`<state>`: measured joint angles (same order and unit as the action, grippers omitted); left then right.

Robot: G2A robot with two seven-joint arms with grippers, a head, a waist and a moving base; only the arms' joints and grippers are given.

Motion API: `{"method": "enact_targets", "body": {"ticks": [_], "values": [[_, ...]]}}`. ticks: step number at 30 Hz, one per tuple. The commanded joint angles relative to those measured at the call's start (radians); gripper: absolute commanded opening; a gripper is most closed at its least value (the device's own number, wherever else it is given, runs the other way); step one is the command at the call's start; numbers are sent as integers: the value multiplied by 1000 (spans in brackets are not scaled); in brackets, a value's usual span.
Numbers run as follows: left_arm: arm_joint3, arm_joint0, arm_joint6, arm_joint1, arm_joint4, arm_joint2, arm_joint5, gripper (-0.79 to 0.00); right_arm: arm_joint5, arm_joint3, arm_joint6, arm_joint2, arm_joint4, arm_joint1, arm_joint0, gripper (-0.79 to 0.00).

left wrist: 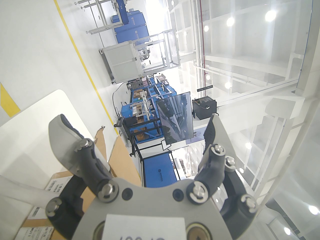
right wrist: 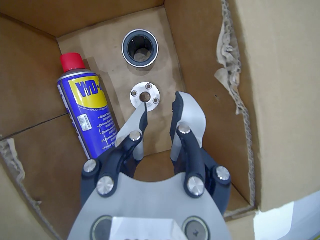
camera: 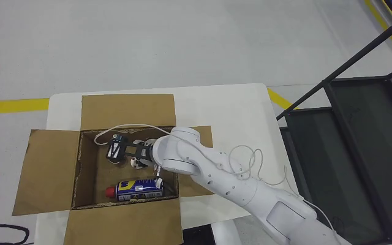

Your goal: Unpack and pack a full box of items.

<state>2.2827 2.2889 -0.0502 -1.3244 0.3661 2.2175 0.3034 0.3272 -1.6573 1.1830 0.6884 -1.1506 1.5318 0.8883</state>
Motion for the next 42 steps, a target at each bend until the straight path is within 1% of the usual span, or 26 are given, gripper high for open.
{"method": "enact_targets", "body": {"ticks": [1, 3, 4, 8, 9, 10, 11, 12, 13, 20, 28, 35, 42], "values": [[0, 0, 0, 0, 0, 0, 0, 0, 6, -41, 13, 25, -6, -10, 20, -760], [0, 0, 0, 0, 0, 0, 0, 0, 19, -80, 11, 52, -9, -20, 44, -745], [0, 0, 0, 0, 0, 0, 0, 0, 22, -99, 8, 66, -13, -25, 57, -708], [0, 0, 0, 0, 0, 0, 0, 0, 35, -173, -15, 127, -26, -46, 119, -483], [0, 0, 0, 0, 0, 0, 0, 0, 40, -190, -18, 141, -33, -52, 135, -419], [0, 0, 0, 0, 0, 0, 0, 0, 48, -207, -17, 154, -40, -57, 149, -308], [0, 0, 0, 0, 0, 0, 0, 0, 52, -223, -14, 167, -48, -62, 163, -175], [0, 0, 0, 0, 0, 0, 0, 0, 50, -240, -13, 181, -56, -67, 178, -74], [0, 0, 0, 0, 0, 0, 0, 0, 48, -259, -20, 195, -60, -72, 195, -3], [0, 0, 0, 0, 0, 0, 0, 0, 75, -362, -133, 292, -74, -103, 324, 0], [0, 0, 0, 0, 0, 0, 0, 0, 104, -426, -352, 388, -76, -130, 465, 0], [0, 0, 0, 0, 0, 0, 0, 0, 139, -458, -455, 452, -100, -151, 545, 0], [0, 0, 0, 0, 0, 0, 0, 0, 120, -505, -559, 530, -135, -170, 636, 0]]}}
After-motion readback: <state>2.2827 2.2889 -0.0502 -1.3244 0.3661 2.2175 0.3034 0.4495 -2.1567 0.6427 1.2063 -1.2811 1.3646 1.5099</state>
